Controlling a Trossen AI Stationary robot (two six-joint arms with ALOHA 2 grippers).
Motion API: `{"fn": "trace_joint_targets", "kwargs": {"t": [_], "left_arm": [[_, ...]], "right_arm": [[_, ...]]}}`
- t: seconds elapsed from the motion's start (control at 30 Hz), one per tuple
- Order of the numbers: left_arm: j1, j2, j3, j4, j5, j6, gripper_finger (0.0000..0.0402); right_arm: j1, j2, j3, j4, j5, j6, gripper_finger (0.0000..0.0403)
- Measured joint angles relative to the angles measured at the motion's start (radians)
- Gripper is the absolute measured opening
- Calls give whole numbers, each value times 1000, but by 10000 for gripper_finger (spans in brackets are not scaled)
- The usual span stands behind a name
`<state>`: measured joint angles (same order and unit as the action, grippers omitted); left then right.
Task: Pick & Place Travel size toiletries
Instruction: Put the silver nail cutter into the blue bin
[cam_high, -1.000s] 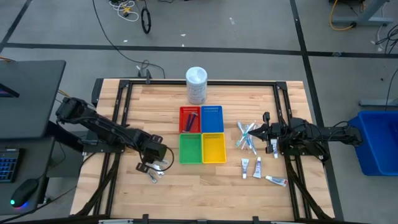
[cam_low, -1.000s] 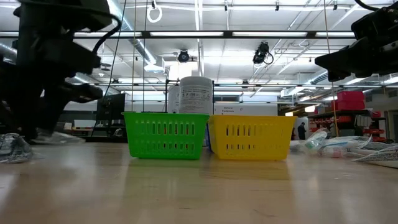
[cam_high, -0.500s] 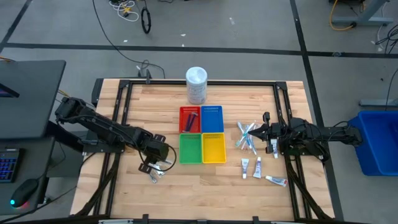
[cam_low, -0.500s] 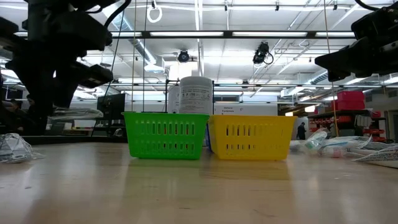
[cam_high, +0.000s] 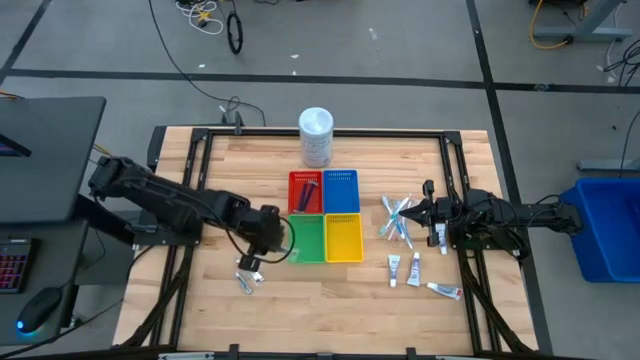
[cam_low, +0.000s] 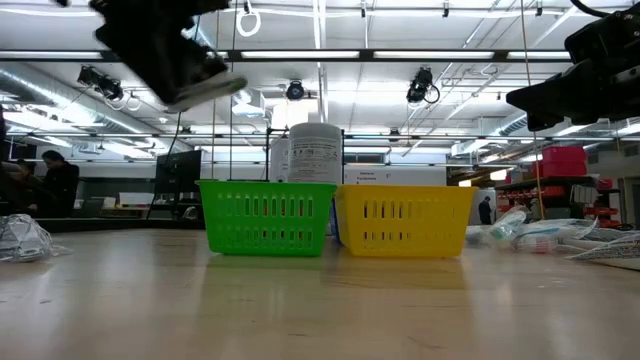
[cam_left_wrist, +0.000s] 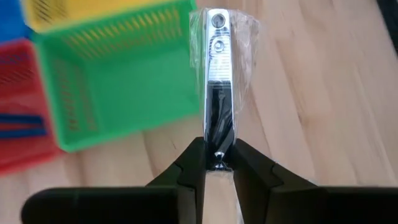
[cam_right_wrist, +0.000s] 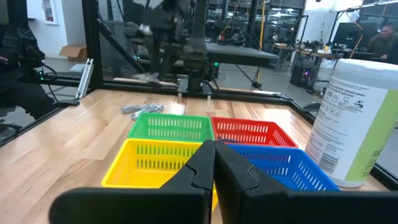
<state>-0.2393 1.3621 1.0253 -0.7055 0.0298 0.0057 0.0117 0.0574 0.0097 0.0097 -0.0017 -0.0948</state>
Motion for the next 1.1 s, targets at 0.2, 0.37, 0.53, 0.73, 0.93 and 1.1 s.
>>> {"fn": "trace_joint_targets", "kwargs": {"t": [0.2,0.37,0.53,0.73,0.93,1.1], "left_arm": [[53,0,68,1,-23,1,69],[89,0,80,16,-23,6,64],[133,1,80,59,-22,1,68],[223,1,80,117,-12,-8,65],[308,1,80,149,-7,7,67],[360,1,80,154,-6,-12,66]], "right_arm": [[0,0,0,0,0,0,13],[0,0,0,0,0,0,14],[0,0,0,0,0,0,13],[0,0,0,0,0,0,13],[0,0,0,0,0,0,13],[0,0,0,0,0,0,14]]}}
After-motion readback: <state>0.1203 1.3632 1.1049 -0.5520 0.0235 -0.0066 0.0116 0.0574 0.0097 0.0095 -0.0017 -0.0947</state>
